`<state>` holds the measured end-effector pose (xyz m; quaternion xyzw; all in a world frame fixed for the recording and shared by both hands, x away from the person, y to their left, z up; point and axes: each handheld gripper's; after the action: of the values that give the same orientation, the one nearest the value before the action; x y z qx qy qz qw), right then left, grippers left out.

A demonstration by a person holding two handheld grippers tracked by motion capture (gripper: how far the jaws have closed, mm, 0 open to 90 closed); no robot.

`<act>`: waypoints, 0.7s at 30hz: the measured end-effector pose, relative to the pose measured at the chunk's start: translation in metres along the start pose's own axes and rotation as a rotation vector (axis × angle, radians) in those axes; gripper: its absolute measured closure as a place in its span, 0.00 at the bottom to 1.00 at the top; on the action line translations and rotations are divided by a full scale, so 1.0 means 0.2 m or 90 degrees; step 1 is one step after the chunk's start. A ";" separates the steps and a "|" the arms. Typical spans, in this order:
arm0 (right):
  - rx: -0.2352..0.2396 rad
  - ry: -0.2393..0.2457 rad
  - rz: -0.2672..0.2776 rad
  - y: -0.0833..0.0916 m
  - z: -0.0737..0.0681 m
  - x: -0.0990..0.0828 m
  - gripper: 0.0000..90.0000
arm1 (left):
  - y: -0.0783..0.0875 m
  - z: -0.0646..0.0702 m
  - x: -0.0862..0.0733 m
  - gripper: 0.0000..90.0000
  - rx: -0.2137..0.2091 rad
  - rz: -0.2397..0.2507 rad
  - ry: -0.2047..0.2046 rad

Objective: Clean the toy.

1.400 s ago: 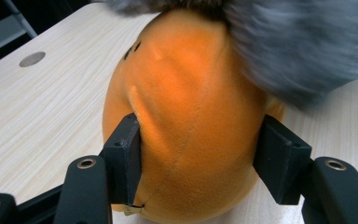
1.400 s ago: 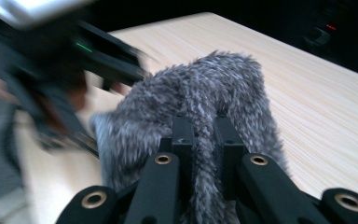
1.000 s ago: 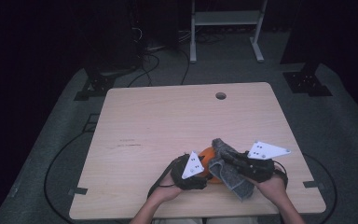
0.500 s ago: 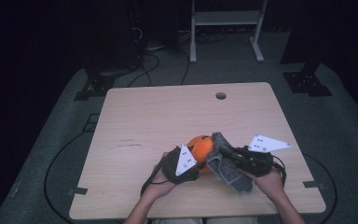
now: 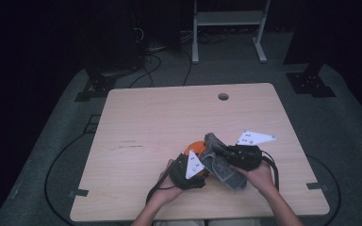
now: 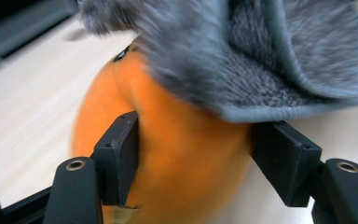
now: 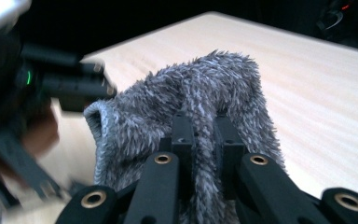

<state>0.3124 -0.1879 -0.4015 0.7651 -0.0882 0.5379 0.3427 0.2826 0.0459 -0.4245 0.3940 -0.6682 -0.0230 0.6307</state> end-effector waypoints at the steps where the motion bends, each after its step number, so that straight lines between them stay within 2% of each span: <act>1: 0.000 0.018 -0.009 0.01 0.00 -0.02 0.90 | 0.00 0.00 0.00 0.37 0.000 0.000 0.000; 2: 0.000 0.018 -0.009 0.01 0.00 -0.02 0.90 | 0.01 -0.02 0.00 0.37 -0.038 0.010 0.017; 3: 0.006 0.025 -0.012 0.02 0.01 -0.05 0.90 | 0.02 -0.03 0.00 0.34 -0.065 0.012 0.020; 4: 0.021 0.037 -0.011 0.05 0.02 -0.10 0.90 | 0.05 -0.03 0.00 0.31 -0.087 0.027 0.010; 5: 0.024 0.036 -0.010 0.06 0.02 -0.12 0.90 | 0.05 -0.03 0.00 0.29 -0.087 0.027 0.010; 6: 0.027 0.035 -0.011 0.07 0.02 -0.14 0.90 | 0.06 -0.02 0.01 0.27 -0.100 0.033 -0.002; 9: 0.038 0.043 -0.009 0.09 0.03 -0.17 0.90 | 0.07 -0.03 0.03 0.23 -0.101 0.038 -0.012; 10: 0.052 0.052 -0.014 0.10 0.02 -0.19 0.90 | 0.08 -0.06 0.06 0.22 -0.100 0.054 -0.012; 11: 0.058 0.059 -0.017 0.11 0.02 -0.20 0.89 | 0.08 -0.06 0.06 0.22 -0.100 0.054 -0.012; 12: 0.062 0.065 -0.023 0.12 0.02 -0.20 0.89 | 0.09 -0.10 0.09 0.21 -0.108 0.073 -0.018; 14: 0.071 0.071 -0.029 0.13 0.02 -0.21 0.89 | 0.08 -0.14 0.11 0.23 -0.102 0.078 -0.026; 15: 0.078 0.073 -0.031 0.14 0.02 -0.22 0.89 | 0.08 -0.14 0.11 0.25 -0.102 0.078 -0.026; 16: 0.084 0.076 -0.031 0.15 0.03 -0.22 0.89 | 0.05 -0.19 0.12 0.26 -0.110 0.073 -0.022; 17: 0.084 0.076 -0.031 0.15 0.03 -0.22 0.89 | 0.05 -0.19 0.12 0.27 -0.110 0.073 -0.022; 18: 0.095 0.072 -0.033 0.16 0.04 -0.24 0.89 | 0.01 -0.22 0.14 0.27 -0.122 0.049 -0.022; 21: 0.101 0.078 -0.037 0.17 0.04 -0.25 0.88 | -0.07 -0.23 0.15 0.32 -0.144 0.012 -0.036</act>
<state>0.2810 -0.2290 -0.4321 0.7576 -0.0018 0.5789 0.3014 0.3324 0.0406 -0.3972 0.3132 -0.6826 -0.1030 0.6521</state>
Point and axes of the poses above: each handheld gripper's, and its own axes: y roughly backward along the jaws, x roughly out of its top, z roughly to its right, and after that the axes turned 5 degrees about -y, right-handed
